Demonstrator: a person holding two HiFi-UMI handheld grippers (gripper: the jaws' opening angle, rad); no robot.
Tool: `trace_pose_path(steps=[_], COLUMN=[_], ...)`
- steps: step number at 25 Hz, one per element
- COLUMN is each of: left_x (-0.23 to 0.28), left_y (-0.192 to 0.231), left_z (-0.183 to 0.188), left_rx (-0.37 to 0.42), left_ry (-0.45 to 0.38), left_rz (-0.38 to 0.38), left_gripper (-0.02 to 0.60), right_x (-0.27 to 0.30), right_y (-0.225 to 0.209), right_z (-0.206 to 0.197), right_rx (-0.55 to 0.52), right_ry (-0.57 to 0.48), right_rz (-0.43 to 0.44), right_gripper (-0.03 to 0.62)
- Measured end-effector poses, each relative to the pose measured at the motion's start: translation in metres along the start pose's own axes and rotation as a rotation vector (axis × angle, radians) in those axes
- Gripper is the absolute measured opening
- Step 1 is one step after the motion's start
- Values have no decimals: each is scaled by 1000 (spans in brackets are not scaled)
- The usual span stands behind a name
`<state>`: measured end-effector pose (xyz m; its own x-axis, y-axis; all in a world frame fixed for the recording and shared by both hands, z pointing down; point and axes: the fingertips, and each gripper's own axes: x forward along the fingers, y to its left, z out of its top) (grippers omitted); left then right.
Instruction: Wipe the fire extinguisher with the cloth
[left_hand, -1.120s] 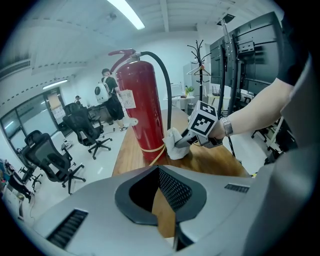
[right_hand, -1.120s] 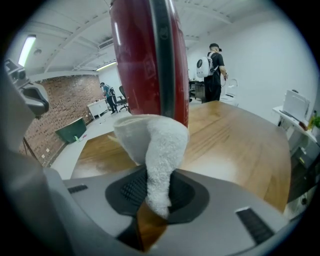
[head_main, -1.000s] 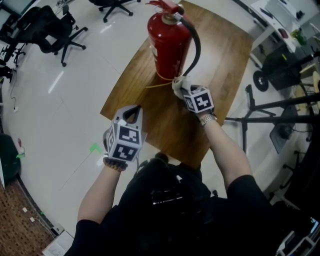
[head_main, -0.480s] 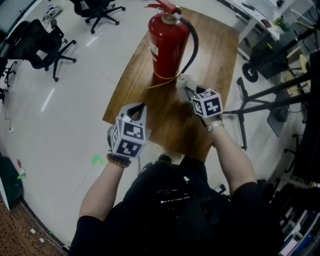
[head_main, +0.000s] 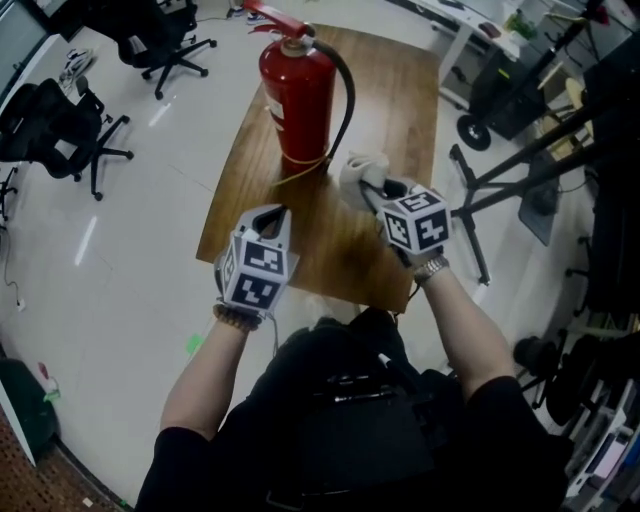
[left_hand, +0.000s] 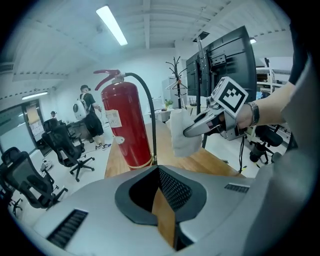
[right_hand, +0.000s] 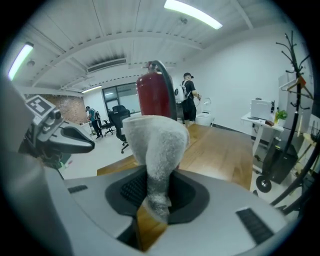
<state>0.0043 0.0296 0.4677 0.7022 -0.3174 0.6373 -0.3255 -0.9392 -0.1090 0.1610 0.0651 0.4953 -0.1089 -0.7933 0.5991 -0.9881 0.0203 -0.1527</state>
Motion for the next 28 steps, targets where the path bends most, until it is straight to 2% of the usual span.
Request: trace_pose_path(steps=[9, 21, 28], left_x=[-11, -104, -143], left_y=[-22, -29, -4], left_z=[4, -31, -39], left_rx=[79, 132, 141], left_ry=[-20, -68, -109], left_rz=[-58, -85, -104], left_gripper=[0, 0, 0], right_x=[-52, -114, -123], right_y=[40, 147, 196], right_z=[3, -9, 3], right_rx=[62, 84, 96], right_ry=[-122, -208, -226], right_rz=[-21, -88, -128], right_gripper=[112, 112, 112])
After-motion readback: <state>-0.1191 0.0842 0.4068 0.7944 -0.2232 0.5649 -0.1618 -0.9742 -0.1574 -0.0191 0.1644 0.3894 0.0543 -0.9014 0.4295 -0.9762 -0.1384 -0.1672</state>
